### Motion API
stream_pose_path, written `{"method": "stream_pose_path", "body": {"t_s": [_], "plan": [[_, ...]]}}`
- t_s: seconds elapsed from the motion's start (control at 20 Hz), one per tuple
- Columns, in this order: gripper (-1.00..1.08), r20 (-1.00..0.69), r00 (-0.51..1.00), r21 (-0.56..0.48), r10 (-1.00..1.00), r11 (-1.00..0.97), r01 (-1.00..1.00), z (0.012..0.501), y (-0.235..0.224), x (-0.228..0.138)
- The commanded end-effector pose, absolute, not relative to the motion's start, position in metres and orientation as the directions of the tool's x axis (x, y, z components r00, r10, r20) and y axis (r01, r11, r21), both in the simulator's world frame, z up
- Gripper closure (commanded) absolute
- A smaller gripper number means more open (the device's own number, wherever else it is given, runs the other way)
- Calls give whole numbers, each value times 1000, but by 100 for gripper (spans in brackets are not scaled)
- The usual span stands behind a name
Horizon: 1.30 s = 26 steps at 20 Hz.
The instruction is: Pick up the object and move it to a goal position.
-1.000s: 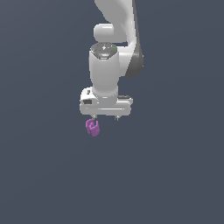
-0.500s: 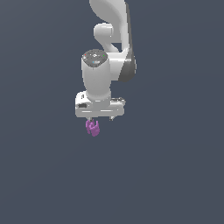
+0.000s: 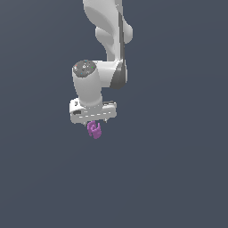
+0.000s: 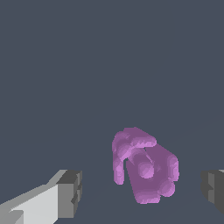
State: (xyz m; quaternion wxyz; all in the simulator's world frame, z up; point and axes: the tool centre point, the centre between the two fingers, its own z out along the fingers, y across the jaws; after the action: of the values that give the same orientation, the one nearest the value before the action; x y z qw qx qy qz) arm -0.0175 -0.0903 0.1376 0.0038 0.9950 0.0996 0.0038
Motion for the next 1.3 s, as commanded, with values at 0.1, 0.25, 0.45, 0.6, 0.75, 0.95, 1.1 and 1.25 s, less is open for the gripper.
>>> {"method": "stream_pose_path", "body": {"t_s": [0.1, 0.25, 0.45, 0.6, 0.75, 0.95, 1.1, 1.25], "plan": [[-92, 3, 971, 4, 239, -971, 239, 127, -101, -24], [-92, 1, 967, 1, 255, -967, 255, 123, -106, -26], [-92, 0, 964, 0, 264, -964, 264, 121, -109, -28], [-92, 0, 965, 0, 262, -965, 262, 121, -109, -28], [-92, 0, 965, 0, 262, -965, 262, 115, -109, -28], [-92, 0, 965, 0, 263, -965, 263, 96, -109, -29], [-92, 0, 964, 0, 264, -964, 264, 81, -109, -29], [-92, 0, 964, 0, 265, -964, 265, 73, -109, -29]]}}
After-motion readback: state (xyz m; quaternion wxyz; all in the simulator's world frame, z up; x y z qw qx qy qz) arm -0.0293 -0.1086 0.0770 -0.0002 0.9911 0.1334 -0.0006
